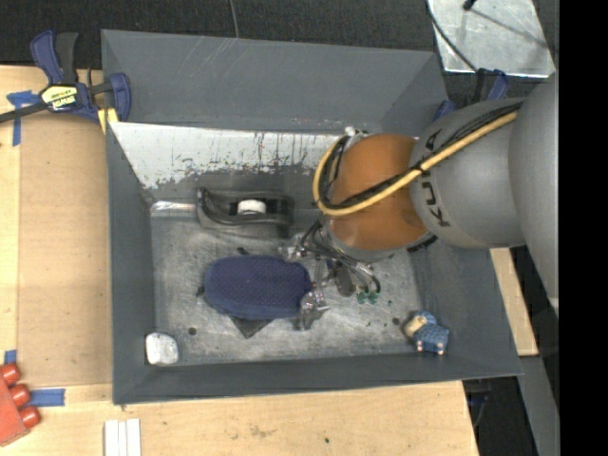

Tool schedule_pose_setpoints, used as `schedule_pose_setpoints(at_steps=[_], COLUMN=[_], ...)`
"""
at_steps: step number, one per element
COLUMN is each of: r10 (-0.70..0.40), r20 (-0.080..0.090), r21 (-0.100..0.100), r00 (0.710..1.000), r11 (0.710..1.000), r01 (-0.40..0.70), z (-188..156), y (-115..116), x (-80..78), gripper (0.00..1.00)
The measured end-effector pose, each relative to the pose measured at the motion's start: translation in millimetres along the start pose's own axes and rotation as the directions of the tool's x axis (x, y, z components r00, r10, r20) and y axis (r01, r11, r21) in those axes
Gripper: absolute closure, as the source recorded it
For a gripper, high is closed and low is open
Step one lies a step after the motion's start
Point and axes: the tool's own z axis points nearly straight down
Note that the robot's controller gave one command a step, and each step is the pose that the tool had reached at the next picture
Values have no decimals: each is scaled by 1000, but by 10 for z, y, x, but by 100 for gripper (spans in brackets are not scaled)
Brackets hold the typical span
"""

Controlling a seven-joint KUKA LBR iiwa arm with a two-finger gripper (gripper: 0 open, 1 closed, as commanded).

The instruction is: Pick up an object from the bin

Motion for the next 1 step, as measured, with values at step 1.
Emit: schedule_pose_setpoints(at_steps=[1], r10=[2], r20=[8], r21=[-1], r00=[1000], r11=[1000], r01=[-2], z=[-21], y=[1], x=[-22], gripper=[100])
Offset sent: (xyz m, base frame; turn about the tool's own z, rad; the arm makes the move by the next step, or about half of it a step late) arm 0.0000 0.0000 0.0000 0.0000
